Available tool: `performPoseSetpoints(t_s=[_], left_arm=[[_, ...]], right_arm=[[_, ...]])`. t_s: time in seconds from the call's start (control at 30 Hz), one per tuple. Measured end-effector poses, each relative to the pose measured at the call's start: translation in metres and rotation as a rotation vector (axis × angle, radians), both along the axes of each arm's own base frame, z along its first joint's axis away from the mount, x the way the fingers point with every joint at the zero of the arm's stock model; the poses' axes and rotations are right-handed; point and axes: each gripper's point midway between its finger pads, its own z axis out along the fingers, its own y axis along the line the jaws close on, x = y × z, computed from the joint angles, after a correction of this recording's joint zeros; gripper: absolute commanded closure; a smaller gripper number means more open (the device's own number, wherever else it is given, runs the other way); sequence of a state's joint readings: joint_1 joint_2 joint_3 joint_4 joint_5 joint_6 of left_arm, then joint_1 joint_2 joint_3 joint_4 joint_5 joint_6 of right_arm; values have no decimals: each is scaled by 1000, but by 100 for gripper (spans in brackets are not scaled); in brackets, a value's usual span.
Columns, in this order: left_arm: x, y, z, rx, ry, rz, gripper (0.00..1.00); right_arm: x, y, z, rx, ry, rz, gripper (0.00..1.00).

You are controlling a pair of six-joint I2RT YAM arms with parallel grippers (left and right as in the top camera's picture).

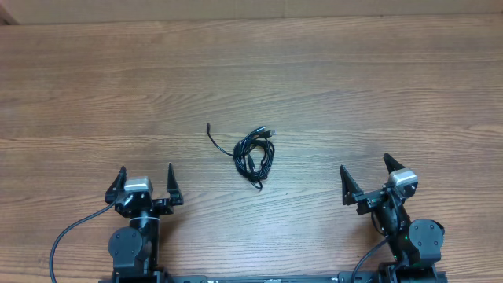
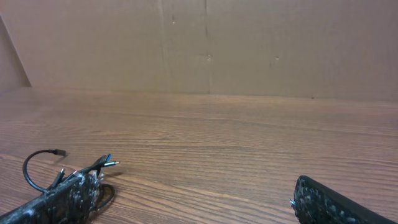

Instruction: Untangle cables

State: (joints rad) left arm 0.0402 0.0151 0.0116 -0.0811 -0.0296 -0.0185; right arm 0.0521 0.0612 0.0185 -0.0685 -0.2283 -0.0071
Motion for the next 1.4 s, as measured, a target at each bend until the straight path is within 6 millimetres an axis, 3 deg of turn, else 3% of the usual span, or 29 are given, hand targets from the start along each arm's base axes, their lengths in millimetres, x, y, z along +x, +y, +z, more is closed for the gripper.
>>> performPoseSetpoints(t_s=[0.4,0.73,1.13,1.4], left_arm=[[0,-1,0,-1,0,-5,0],[-1,-28,4,-71,-1,-157,1],[-17,-38,46,-128,3,-208,1],[-21,-39,43,-138,43,-212,0]], right_arm=[[0,0,0,0,0,0,0],[0,0,0,0,0,0,0],[0,0,0,0,0,0,0],[0,0,0,0,0,0,0]])
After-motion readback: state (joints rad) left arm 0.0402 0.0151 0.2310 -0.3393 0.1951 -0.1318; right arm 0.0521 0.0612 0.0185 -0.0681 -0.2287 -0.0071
